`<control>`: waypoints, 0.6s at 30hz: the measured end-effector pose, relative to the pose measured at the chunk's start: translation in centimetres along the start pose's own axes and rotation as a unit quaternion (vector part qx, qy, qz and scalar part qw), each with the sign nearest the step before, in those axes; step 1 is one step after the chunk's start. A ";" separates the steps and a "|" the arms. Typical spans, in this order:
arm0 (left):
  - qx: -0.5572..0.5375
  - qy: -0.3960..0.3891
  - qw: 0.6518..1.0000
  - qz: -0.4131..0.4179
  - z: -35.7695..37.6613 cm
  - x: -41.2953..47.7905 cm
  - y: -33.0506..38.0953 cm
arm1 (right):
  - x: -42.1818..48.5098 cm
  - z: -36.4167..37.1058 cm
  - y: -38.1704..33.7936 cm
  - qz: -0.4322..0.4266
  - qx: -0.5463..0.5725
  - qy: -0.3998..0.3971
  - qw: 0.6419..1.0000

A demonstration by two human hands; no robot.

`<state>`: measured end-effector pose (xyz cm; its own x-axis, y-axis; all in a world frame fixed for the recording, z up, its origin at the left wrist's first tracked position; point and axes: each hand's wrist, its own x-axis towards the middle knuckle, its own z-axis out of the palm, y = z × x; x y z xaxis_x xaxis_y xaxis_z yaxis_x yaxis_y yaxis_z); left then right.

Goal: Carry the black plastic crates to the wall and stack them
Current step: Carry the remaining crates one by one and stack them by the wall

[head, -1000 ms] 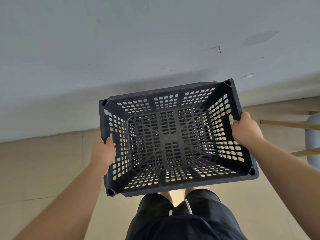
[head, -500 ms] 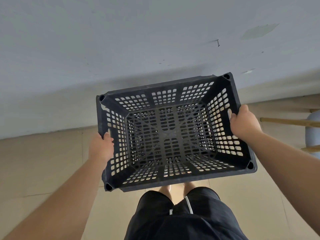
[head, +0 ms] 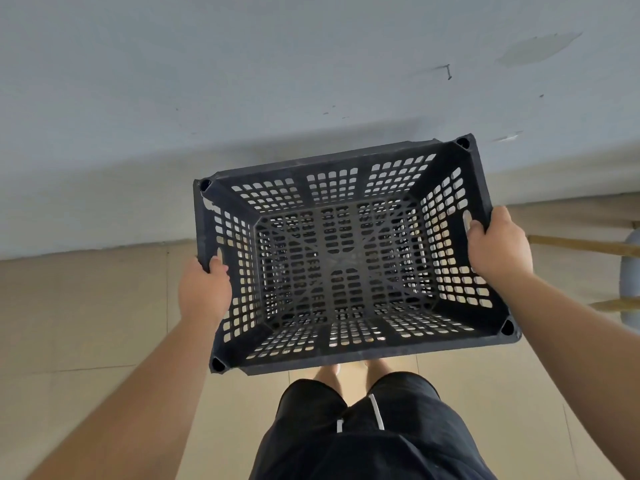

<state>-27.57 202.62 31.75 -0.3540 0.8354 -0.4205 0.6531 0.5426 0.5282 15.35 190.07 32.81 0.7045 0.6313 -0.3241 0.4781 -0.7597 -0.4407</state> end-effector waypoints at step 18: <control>0.063 -0.011 0.998 0.006 -0.4 -2.1 -1.0 | 1.0 -0.5 -0.4 -0.004 -0.013 -0.029 1.000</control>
<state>-27.75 200.39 32.45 -0.3326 0.8387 -0.4312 0.7367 0.5165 0.4364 16.13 190.92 33.03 0.6700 0.6446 -0.3684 0.4972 -0.7580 -0.4221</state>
